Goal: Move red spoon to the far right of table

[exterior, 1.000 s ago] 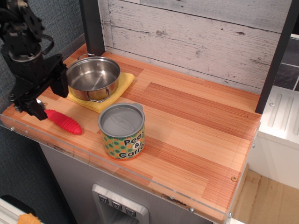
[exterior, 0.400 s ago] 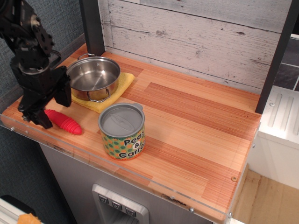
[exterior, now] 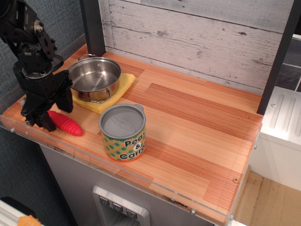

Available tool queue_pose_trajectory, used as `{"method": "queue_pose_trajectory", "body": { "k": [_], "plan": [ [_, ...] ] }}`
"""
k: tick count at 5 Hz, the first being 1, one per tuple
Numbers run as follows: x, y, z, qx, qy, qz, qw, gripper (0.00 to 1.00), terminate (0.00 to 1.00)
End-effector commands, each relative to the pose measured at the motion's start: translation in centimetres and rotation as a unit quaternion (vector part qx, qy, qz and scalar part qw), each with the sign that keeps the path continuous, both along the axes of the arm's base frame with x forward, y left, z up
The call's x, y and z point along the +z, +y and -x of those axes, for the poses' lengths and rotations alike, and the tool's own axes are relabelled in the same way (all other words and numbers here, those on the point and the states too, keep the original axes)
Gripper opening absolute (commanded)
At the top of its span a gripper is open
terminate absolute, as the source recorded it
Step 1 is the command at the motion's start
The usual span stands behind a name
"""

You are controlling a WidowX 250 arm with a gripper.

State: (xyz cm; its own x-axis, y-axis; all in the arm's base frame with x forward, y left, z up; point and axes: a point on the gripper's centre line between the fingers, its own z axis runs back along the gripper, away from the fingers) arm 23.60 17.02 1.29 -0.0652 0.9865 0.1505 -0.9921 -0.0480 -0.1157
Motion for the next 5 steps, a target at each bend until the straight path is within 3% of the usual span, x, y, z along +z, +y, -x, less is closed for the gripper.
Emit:
{"method": "queue_pose_trajectory", "body": {
  "k": [1,4,5],
  "plan": [
    [1.4,-0.8,0.9,-0.006,0.003,-0.012,0.9999,0.00,0.00],
    [7.9,-1.5,0.7,-0.097,0.011,-0.059,0.9935,0.00,0.00],
    [10.0,-3.2,0.4,-0.173,0.019,-0.069,0.9822,0.00,0.00]
  ]
}}
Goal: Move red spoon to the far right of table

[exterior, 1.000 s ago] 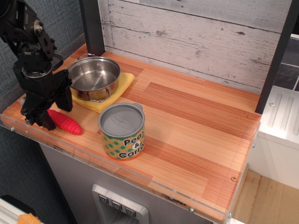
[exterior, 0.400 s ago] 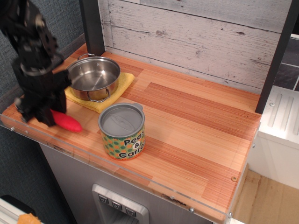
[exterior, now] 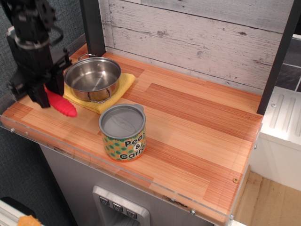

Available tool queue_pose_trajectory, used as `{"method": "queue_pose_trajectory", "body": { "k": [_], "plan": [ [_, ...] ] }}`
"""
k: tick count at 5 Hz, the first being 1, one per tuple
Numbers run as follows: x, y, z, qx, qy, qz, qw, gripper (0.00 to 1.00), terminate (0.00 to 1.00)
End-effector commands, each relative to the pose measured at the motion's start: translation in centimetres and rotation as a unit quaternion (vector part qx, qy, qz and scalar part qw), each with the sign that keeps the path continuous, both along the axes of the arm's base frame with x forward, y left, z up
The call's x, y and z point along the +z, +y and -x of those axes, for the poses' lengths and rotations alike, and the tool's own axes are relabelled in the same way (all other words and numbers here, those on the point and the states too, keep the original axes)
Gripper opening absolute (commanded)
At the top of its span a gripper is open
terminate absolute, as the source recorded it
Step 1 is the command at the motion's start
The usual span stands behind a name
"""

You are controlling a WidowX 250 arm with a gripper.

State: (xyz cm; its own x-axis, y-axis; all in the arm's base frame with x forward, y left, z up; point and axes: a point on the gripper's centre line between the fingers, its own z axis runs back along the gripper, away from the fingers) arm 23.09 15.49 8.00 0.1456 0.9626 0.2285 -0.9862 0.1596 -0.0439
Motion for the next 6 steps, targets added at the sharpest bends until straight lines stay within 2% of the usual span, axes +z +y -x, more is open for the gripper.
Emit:
{"method": "queue_pose_trajectory", "body": {
  "k": [1,2,3,4,5,6],
  "plan": [
    [4.9,-4.4,-0.5,-0.178,-0.009,-0.040,0.9831,0.00,0.00],
    [5.7,-7.9,-1.8,-0.300,-0.010,-0.030,0.9535,0.00,0.00],
    [5.6,-11.2,-2.9,-0.416,-0.025,-0.043,0.9082,0.00,0.00],
    [5.3,-14.4,-4.1,-0.520,-0.049,-0.021,0.8523,0.00,0.00],
    [4.6,-17.3,-5.1,-0.578,-0.060,-0.015,0.8135,0.00,0.00],
    [3.5,-19.2,-6.4,-0.598,-0.059,-0.007,0.7996,0.00,0.00]
  ]
}}
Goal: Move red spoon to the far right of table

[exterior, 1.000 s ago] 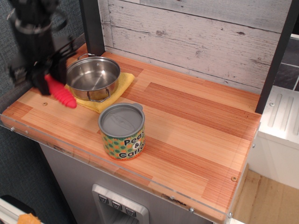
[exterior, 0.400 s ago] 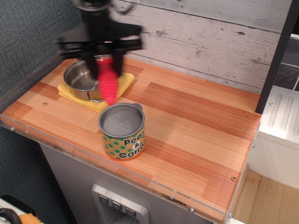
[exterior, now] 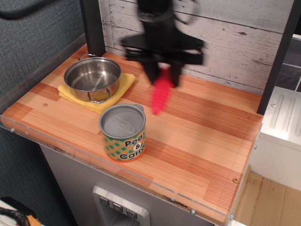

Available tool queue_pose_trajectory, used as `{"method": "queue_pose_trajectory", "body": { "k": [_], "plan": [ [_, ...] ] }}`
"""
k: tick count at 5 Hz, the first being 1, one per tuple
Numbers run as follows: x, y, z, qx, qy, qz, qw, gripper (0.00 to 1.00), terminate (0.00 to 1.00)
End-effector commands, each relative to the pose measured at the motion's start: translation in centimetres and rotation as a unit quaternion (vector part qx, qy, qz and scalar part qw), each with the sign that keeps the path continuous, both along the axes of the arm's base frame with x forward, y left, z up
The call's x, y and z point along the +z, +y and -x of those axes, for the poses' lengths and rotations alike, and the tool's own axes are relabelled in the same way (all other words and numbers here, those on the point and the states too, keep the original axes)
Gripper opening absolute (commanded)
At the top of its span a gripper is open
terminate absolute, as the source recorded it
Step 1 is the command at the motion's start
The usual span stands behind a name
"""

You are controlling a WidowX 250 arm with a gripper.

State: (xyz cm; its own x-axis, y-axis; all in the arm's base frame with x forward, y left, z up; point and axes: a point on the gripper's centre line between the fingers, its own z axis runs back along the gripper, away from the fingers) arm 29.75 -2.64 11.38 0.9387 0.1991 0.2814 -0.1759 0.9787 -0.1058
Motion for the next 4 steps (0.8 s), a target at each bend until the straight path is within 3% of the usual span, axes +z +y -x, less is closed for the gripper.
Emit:
{"method": "queue_pose_trajectory", "body": {
  "k": [1,4],
  "plan": [
    [-1.3,-2.9,-0.4,-0.052,-0.019,0.004,0.9985,0.00,0.00],
    [-6.0,-6.8,-1.3,-0.037,-0.010,0.013,0.9992,0.00,0.00]
  ]
}}
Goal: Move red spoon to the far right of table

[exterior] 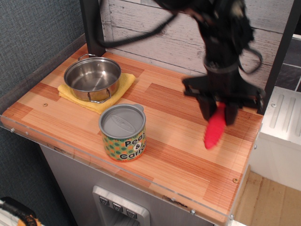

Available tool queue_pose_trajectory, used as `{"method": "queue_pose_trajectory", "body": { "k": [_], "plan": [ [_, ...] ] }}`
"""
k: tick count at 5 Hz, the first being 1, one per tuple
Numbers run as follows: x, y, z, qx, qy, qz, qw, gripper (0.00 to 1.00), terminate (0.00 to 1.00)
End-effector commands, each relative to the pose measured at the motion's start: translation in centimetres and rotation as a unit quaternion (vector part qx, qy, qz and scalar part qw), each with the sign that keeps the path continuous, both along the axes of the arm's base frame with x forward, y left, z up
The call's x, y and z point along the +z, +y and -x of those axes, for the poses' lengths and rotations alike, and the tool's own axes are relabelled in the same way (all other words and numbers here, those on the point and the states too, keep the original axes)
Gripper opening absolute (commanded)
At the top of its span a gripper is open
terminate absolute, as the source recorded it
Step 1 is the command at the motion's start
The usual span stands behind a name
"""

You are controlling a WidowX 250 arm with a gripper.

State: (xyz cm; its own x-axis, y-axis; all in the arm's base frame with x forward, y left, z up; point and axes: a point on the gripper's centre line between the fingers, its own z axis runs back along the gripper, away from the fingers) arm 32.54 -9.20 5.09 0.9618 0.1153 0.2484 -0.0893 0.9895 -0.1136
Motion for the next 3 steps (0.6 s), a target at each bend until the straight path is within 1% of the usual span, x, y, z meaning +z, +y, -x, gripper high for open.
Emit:
{"method": "queue_pose_trajectory", "body": {
  "k": [1,2,3],
  "plan": [
    [-0.7,-1.0,1.5,0.005,-0.021,-0.007,0.9997,0.00,0.00],
    [-1.8,-1.1,1.6,0.011,-0.011,-0.015,0.9998,0.00,0.00],
    [-2.4,-1.3,1.8,0.002,-0.016,-0.021,0.9996,0.00,0.00]
  ]
}}
